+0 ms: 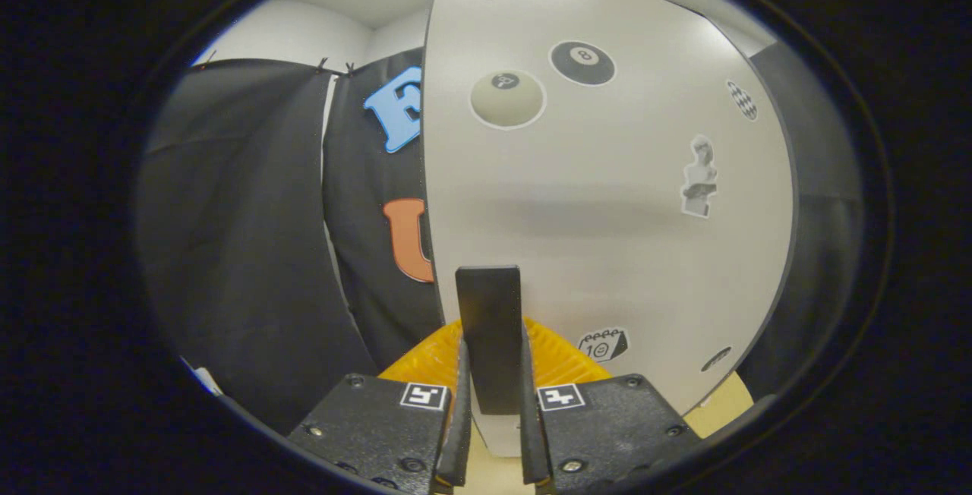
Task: Open the shoe cabinet door, grab the shoes and put them into the shoe cabinet, then close the shoe cabinet door.
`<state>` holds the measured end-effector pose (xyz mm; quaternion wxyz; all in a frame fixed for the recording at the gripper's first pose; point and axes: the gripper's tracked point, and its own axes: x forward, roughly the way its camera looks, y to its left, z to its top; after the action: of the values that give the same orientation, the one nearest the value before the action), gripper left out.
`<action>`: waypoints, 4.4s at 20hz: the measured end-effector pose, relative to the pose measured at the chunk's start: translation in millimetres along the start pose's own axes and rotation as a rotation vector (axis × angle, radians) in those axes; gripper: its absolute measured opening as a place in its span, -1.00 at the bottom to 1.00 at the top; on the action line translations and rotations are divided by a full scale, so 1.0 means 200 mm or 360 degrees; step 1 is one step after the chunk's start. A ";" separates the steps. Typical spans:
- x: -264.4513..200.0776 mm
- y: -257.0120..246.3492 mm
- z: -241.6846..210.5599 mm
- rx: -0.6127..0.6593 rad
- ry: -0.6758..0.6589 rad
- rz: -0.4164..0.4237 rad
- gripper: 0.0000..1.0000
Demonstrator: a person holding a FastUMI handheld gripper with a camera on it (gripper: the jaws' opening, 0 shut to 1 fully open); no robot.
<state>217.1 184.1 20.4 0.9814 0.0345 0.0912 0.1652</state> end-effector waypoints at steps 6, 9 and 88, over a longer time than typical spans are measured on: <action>-0.21 -0.06 -0.03 -0.0052 0.0085 0.0067 -0.40; -0.28 -0.10 -0.04 -0.0053 0.0069 0.0161 -0.40; 0.52 -0.24 -2.08 0.0030 0.0527 -0.0116 0.81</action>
<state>249.2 188.4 -409.7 0.9580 0.0128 0.2544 0.1320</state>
